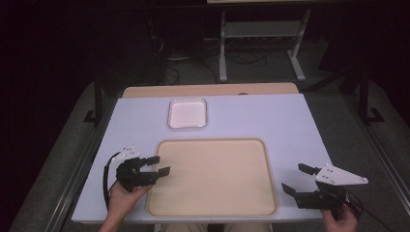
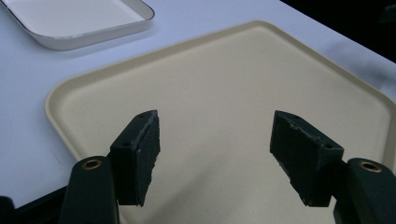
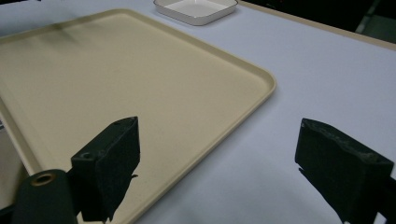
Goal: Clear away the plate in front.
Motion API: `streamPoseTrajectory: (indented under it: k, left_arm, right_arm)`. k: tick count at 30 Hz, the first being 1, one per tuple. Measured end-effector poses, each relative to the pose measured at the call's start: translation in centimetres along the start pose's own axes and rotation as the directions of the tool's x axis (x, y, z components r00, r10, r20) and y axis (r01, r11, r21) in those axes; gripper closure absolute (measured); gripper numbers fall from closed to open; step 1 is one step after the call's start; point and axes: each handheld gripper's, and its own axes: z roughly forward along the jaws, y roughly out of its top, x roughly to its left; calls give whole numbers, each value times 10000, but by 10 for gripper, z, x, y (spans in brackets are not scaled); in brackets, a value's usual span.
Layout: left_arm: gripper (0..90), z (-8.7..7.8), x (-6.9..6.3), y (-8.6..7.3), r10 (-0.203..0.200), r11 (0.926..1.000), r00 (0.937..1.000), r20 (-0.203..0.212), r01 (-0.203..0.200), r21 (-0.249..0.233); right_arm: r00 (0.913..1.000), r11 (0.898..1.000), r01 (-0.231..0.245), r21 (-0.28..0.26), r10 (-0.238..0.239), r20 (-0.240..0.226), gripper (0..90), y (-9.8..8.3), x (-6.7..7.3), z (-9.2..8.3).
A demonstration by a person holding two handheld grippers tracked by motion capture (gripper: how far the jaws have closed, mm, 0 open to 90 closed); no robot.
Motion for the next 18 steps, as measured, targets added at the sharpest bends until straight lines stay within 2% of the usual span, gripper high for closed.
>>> streamPoseTrajectory:
  k: [4,6,11,14,15,18]
  left_arm:
    - [313,11,6,15,411,9988,9986,-339,-402,278]
    - [313,13,7,19,424,9985,9985,-339,-412,357]
    - [310,25,22,42,404,9973,9986,-355,-381,623]
    - [316,29,28,49,336,9973,9989,-320,-314,671]
    - [367,32,34,55,433,9968,9988,-239,-416,686]
    - [373,37,43,62,355,9964,9989,-319,-329,782]
  right_arm:
    - [10000,10000,-7,20,7,4,130,0,0,0]
    - [10000,10000,6,20,-6,7,130,0,0,0]
    - [10000,10000,4,14,-5,20,130,0,0,-1]
    - [10000,10000,-21,26,21,22,130,0,0,-1]
    - [10000,10000,-2,41,2,10,130,0,0,-1]
    - [10000,10000,46,43,-46,10,130,0,1,-2]
